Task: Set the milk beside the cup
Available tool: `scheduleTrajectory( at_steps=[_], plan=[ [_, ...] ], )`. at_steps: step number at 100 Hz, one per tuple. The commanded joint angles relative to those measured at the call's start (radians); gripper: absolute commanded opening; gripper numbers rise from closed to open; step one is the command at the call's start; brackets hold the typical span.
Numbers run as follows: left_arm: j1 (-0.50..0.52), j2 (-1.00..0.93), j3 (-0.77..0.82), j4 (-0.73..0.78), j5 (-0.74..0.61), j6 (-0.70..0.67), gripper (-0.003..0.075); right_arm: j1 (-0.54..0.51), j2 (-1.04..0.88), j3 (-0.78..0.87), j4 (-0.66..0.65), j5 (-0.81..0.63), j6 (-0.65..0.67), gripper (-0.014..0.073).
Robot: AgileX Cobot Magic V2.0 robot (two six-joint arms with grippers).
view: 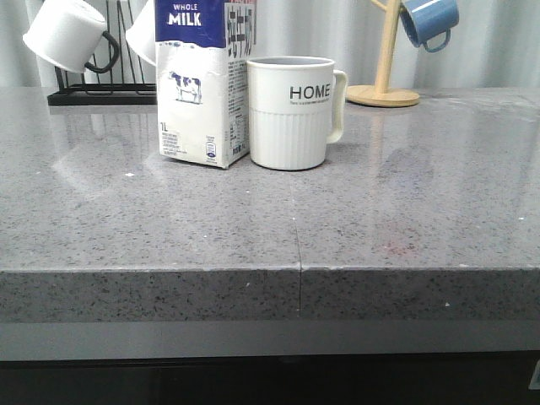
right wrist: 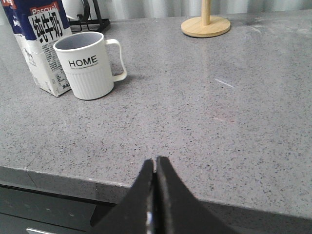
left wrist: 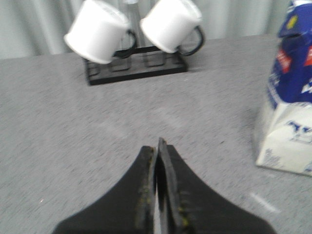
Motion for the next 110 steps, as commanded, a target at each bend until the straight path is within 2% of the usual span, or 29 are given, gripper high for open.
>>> scheduleTrajectory(
  at_steps=[1,18,56,110],
  plan=[
    [0.046,-0.077,0.017,-0.001,-0.034,0.002,-0.0021,-0.002,0.012,-0.023,-0.007,-0.077,-0.004,-0.0065],
    [0.1,-0.217,0.104,-0.007,-0.03,0.002,-0.0021,-0.002,0.012,-0.023,-0.007,-0.077,-0.004,-0.0065],
    [0.1,-0.521,0.256,-0.007,0.019,0.002,-0.0021,-0.002,0.012,-0.023,-0.007,-0.077,-0.004,-0.0065],
    [0.1,-0.769,0.496,-0.005,-0.012,0.002,-0.0021,-0.002,0.012,-0.023,-0.007,-0.077,-0.004,-0.0065]
  ],
)
